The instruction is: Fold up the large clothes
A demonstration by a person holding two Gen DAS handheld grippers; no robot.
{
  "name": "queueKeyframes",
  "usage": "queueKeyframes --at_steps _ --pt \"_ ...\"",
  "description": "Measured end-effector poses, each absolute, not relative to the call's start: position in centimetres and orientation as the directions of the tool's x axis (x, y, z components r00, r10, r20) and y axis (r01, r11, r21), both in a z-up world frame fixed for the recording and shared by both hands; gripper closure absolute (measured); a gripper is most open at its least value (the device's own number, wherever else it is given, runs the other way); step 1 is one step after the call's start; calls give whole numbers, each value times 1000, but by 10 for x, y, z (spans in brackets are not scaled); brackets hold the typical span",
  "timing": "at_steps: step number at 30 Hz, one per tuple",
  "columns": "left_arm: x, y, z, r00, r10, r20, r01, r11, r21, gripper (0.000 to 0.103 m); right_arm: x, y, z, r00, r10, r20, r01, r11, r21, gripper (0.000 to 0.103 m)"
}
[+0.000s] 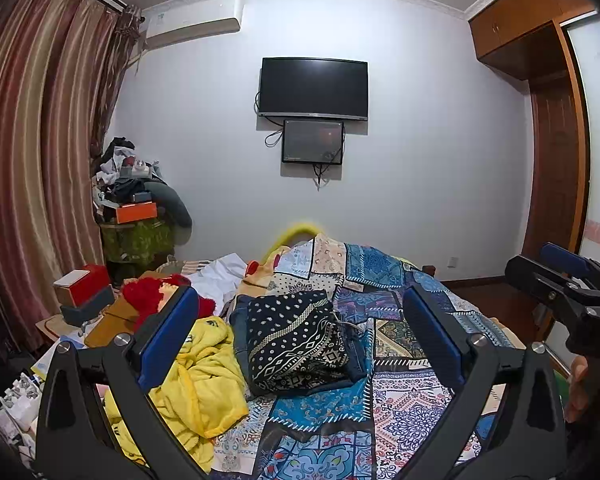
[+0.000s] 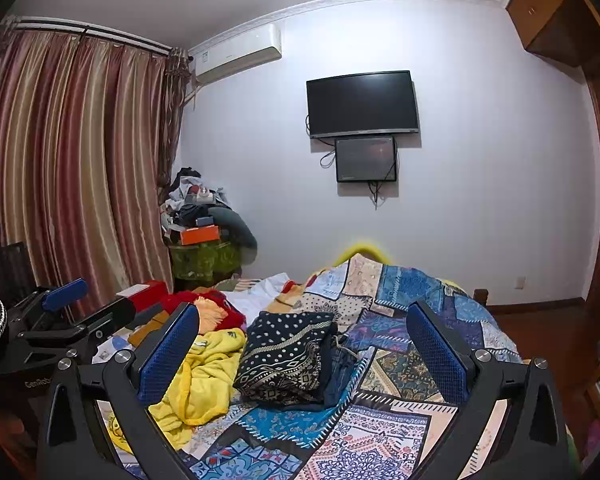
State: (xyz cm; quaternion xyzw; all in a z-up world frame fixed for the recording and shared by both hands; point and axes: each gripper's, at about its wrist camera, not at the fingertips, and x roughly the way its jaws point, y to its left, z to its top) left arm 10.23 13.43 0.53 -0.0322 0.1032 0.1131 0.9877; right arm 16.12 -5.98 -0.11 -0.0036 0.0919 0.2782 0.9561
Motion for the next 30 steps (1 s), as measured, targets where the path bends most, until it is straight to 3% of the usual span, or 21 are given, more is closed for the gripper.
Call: queueKeyframes --at_steps 30 --pt "105 137 6 960 171 -220 -187 981 -52 0 150 -56 8 840 519 -159 -516 854 62 0"
